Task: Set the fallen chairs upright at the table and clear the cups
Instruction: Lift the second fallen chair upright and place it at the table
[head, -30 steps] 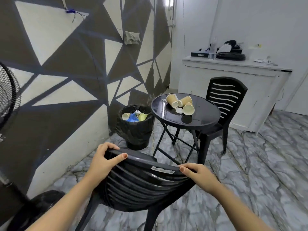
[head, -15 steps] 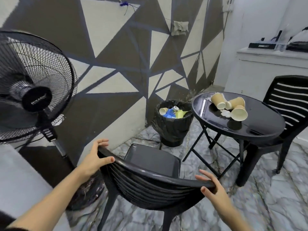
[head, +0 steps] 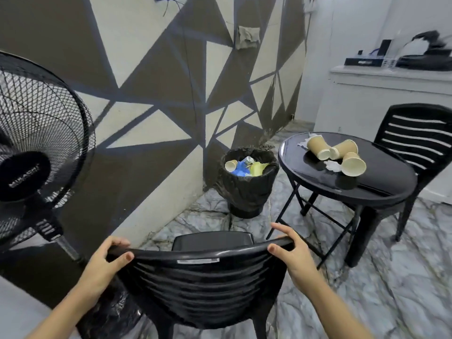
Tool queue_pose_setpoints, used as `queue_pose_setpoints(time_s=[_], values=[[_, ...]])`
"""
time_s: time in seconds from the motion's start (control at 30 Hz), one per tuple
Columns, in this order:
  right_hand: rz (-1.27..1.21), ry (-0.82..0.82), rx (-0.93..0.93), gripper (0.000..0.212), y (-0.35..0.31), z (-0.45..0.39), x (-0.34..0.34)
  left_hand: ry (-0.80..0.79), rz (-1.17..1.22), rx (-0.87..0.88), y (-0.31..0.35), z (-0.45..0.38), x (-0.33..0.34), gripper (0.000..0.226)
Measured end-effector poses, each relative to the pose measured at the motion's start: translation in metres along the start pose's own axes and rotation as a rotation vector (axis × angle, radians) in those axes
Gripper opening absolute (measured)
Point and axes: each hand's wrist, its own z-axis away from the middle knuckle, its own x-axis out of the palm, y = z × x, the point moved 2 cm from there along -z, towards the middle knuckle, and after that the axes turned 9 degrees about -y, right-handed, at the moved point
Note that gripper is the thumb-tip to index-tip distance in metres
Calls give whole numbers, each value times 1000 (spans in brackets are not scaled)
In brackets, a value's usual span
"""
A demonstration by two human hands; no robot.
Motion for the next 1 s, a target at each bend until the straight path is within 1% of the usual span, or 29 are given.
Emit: queue_pose_setpoints(time_s=[0.1, 0.2, 0.23, 0.3, 0.37, 0.4, 0.47, 0.5, 0.53, 0.57, 0.6, 0.63, 0.7, 0.73, 0.87, 0.93, 1.0], values=[[-51, 66, -18, 60, -4, -17, 15, 9, -26, 42, -3, -26, -15, 18], [-106, 158, -18, 66, -2, -28, 18, -13, 28, 85, 2, -52, -20, 17], [-127, 192, -23, 68, -1, -29, 18, -24, 45, 111, 6, -61, -20, 23], [-152, 276, -26, 66, 2, -29, 16, -63, 62, 145, 15, -81, -17, 44], [-166, 364, -20, 65, 4, -25, 7, -103, 123, 186, 25, -101, -5, 52], [-173, 401, -32, 66, 4, -22, 0, -120, 150, 204, 31, -109, 4, 50], [-168, 449, -39, 65, -2, -14, -15, -162, 199, 233, 42, -127, 27, 39], [-162, 473, -39, 60, -4, -11, -24, -183, 229, 241, 46, -135, 39, 35], [-166, 499, -49, 50, -7, -7, -34, -201, 257, 249, 48, -142, 52, 35], [-169, 523, -63, 38, -10, -4, -45, -208, 271, 256, 51, -149, 64, 37], [-163, 557, -69, 31, -12, 0, -55, -218, 272, 265, 55, -156, 77, 40], [-147, 591, -75, 36, -13, 4, -67, -240, 273, 285, 62, -161, 91, 41], [-149, 671, -85, 60, -13, 14, -90, -296, 271, 318, 77, -172, 118, 38], [-170, 704, -91, 67, -13, 18, -100, -313, 275, 328, 85, -176, 131, 36], [-229, 745, -119, 76, -23, 26, -133, -347, 277, 379, 115, -198, 174, 32], [-256, 771, -136, 83, -24, 28, -155, -354, 265, 403, 132, -209, 198, 31], [-261, 797, -141, 86, -24, 30, -182, -351, 271, 413, 149, -218, 224, 30]])
